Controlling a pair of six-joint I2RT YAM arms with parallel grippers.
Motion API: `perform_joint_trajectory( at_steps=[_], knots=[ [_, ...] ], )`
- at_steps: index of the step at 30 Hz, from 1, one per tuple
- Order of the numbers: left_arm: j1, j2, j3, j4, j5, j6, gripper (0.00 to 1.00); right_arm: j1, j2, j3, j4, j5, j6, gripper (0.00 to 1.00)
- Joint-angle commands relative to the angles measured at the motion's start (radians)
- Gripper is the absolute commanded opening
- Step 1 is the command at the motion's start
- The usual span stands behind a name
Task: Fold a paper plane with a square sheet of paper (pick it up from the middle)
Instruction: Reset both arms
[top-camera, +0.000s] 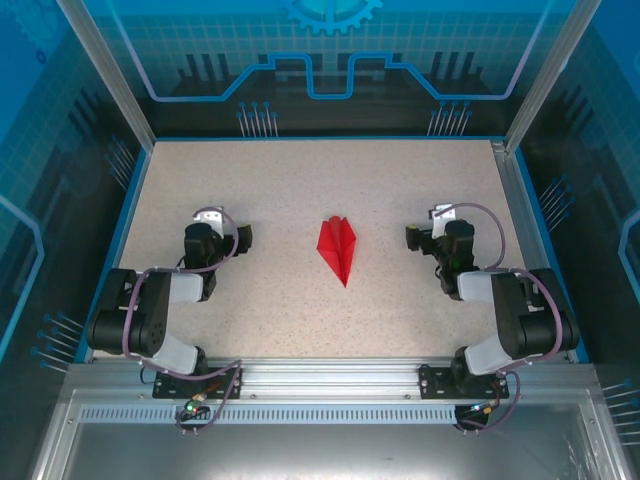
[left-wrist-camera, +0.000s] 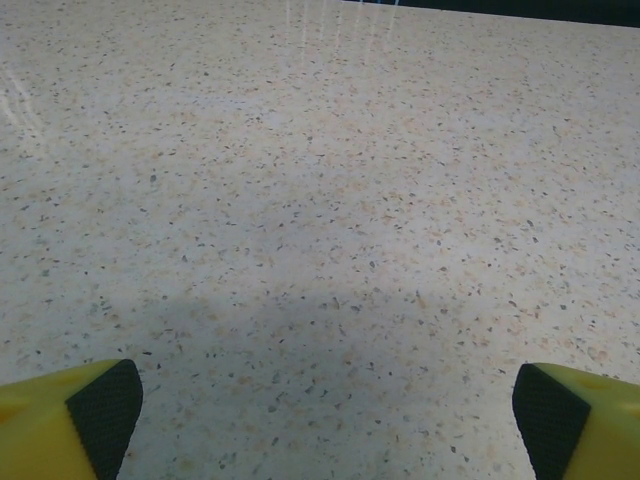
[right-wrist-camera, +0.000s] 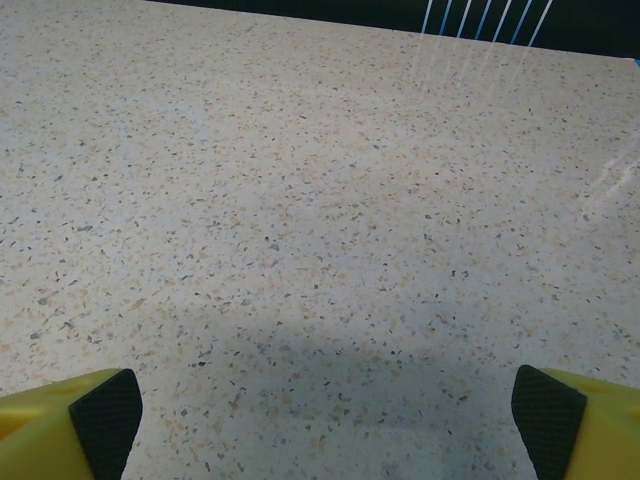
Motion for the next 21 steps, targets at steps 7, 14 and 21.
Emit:
perform_joint_trajectory(
  at_steps=[7, 14, 21],
  knots=[
    [-0.014, -0.001, 0.006, 0.052, -0.105, -0.008, 0.99, -0.001, 0.002, 0.006, 0.043, 0.011, 0.004, 0.99],
    [-0.015, -0.001, 0.006, 0.05, -0.105, -0.006, 0.99, -0.001, 0.002, 0.007, 0.043, 0.011, 0.003, 0.99],
    [-0.015, -0.001, 0.006, 0.053, -0.105, -0.007, 0.99, -0.001, 0.001, 0.007, 0.041, 0.01, 0.003, 0.99]
  ],
)
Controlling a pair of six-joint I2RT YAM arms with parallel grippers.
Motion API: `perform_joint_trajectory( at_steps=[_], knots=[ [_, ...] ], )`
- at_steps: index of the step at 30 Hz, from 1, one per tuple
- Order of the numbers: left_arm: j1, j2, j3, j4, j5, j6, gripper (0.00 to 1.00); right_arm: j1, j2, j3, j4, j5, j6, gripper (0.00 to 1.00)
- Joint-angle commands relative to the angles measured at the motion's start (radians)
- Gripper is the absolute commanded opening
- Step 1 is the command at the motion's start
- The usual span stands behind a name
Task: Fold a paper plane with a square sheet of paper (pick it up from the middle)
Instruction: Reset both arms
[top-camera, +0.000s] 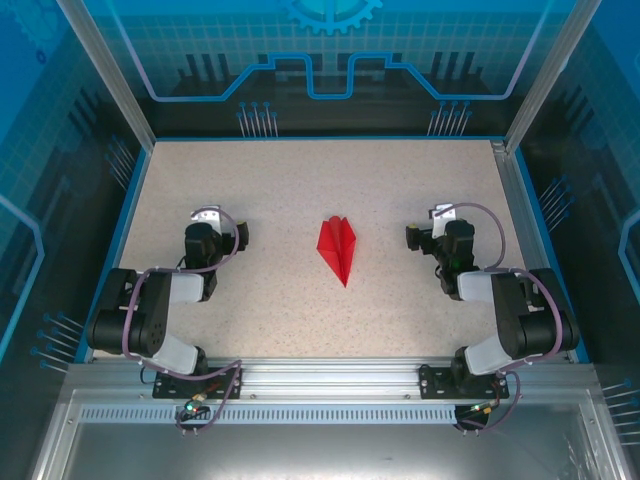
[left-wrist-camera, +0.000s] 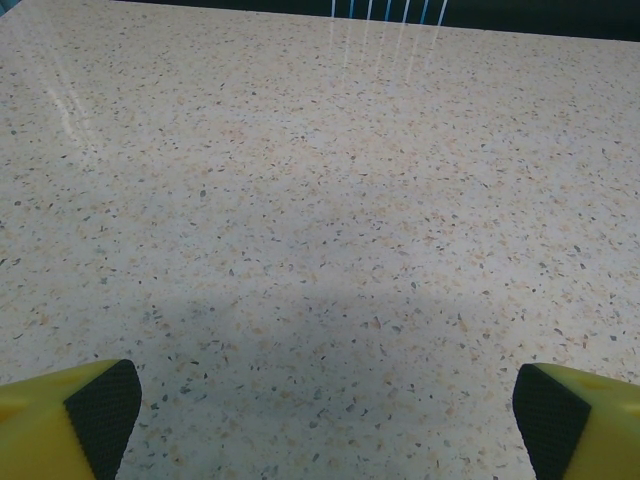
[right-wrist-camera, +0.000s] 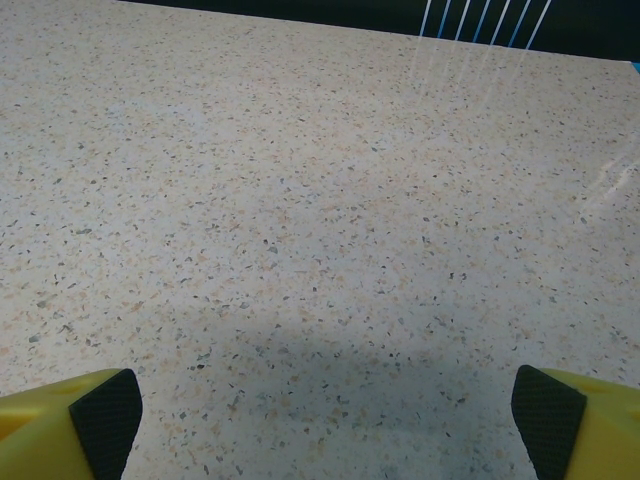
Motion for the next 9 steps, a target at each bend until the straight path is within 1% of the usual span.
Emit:
perform_joint_trajectory(
  at_steps=[1, 9],
  knots=[
    [-0.005, -0.001, 0.006, 0.032, -0.018, -0.007, 0.99, 0.0, 0.001, 0.007, 0.04, 0.01, 0.003, 0.99],
    [-0.005, -0.001, 0.006, 0.033, -0.018, -0.007, 0.99, -0.002, 0.001, 0.008, 0.038, 0.007, 0.004, 0.99]
  ],
)
